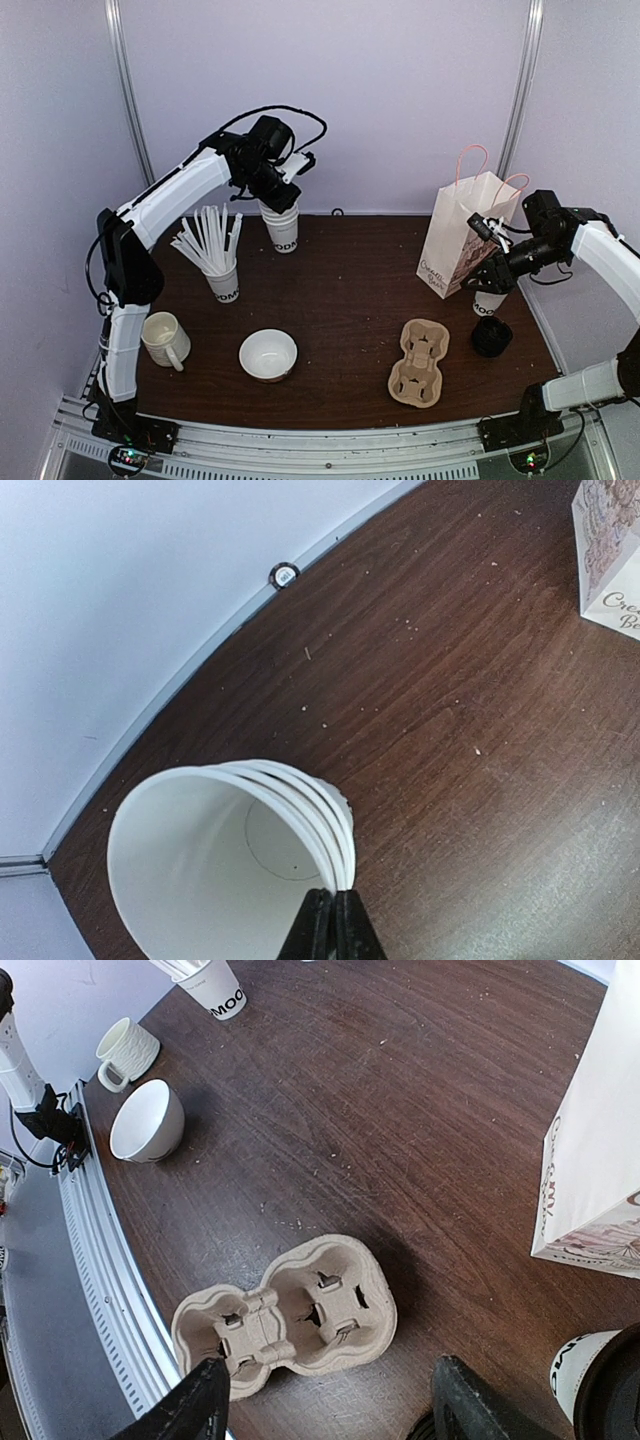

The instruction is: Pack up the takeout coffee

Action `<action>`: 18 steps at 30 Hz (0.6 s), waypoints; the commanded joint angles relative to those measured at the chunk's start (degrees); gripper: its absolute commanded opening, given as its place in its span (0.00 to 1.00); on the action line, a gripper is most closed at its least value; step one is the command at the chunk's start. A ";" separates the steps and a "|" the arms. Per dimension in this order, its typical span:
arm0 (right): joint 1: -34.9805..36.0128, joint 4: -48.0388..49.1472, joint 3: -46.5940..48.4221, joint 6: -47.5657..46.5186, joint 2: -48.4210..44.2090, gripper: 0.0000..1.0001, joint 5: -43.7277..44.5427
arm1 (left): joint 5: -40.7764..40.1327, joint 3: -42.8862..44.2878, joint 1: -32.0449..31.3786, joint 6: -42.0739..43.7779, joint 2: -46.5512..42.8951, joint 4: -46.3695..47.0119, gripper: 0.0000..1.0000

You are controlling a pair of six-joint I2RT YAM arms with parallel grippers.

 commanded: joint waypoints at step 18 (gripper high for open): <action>0.46 1.04 -0.33 0.42 -0.95 0.72 -1.19 | 8.50 0.93 0.93 -3.26 0.16 -0.38 0.00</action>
